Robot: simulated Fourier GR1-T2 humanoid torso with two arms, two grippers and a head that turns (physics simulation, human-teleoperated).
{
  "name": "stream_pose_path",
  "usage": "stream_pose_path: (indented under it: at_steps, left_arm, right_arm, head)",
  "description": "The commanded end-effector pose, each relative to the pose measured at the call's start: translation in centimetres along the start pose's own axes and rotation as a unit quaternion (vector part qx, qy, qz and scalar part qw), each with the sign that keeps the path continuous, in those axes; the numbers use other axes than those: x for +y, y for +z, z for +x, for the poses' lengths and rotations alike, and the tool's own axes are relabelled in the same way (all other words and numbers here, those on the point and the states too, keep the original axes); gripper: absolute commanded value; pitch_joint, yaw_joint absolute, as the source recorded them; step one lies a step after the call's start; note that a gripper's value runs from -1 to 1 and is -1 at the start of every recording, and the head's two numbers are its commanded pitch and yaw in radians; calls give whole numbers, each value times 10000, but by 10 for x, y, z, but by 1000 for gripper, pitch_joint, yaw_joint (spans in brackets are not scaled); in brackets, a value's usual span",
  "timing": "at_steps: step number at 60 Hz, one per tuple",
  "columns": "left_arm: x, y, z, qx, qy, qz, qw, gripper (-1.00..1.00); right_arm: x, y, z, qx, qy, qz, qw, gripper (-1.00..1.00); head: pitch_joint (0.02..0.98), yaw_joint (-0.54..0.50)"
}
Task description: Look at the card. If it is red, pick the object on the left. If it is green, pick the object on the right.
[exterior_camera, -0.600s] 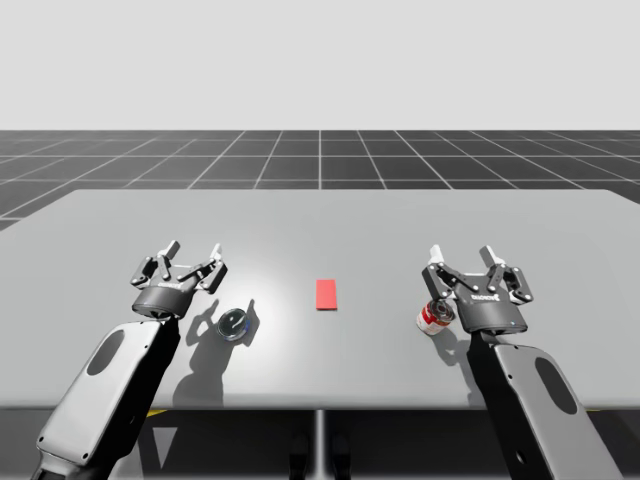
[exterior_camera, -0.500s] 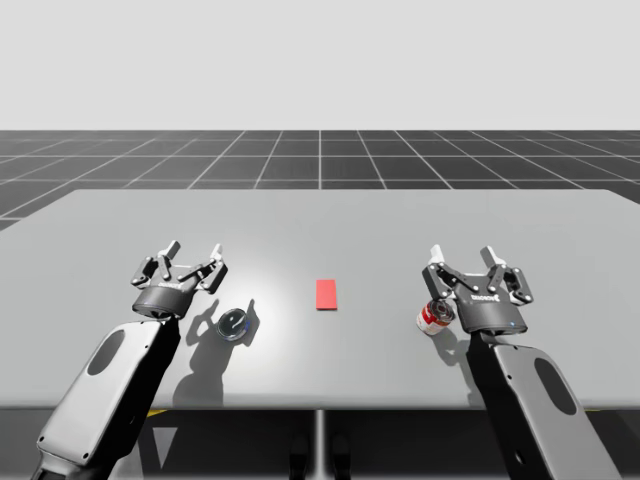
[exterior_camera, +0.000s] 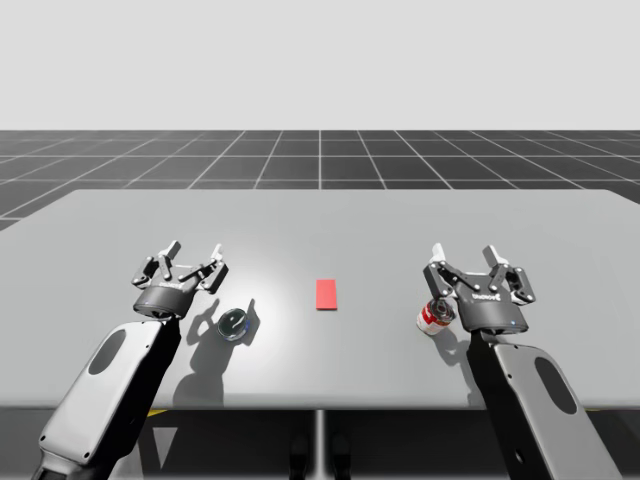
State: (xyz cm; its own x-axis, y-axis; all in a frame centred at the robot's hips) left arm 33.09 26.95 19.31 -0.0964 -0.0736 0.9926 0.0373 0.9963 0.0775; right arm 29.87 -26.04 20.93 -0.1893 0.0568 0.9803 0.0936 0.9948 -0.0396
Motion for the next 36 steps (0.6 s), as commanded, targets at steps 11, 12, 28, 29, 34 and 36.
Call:
stream_pose_path:
  at_steps: [11, 12, 28, 29, 34, 36]
  left_arm:
    - [0, 0, 0, -16, -7, -11, 10000, -1000]
    - [0, 0, 0, -17, -7, -12, 10000, -1000]
    - [0, 0, 0, -21, -26, -27, 10000, -1000]
    - [0, 0, 0, -22, -26, -30, 10000, -1000]
    - [0, 0, 0, -25, -26, -36, 10000, -1000]
    - [0, 0, 0, -26, -27, -37, 10000, -1000]
  right_arm:
    - [-1, -1, 0, -7, 59, -27, 10000, -1000]
    - [-1, -1, 0, -7, 61, -27, 10000, -1000]
    - [-1, -1, 0, -10, 64, -20, 10000, -1000]
    - [-1, -1, 0, -10, 62, -19, 10000, -1000]
    - [-2, -2, 0, -13, 65, -22, 10000, -1000]
    - [-2, -2, 0, -13, 66, -24, 10000, -1000]
  head:
    - [507, 11]
    - [518, 10]
    - [716, -1]
    - [732, -2]
    - [786, -3]
    - [800, -3]
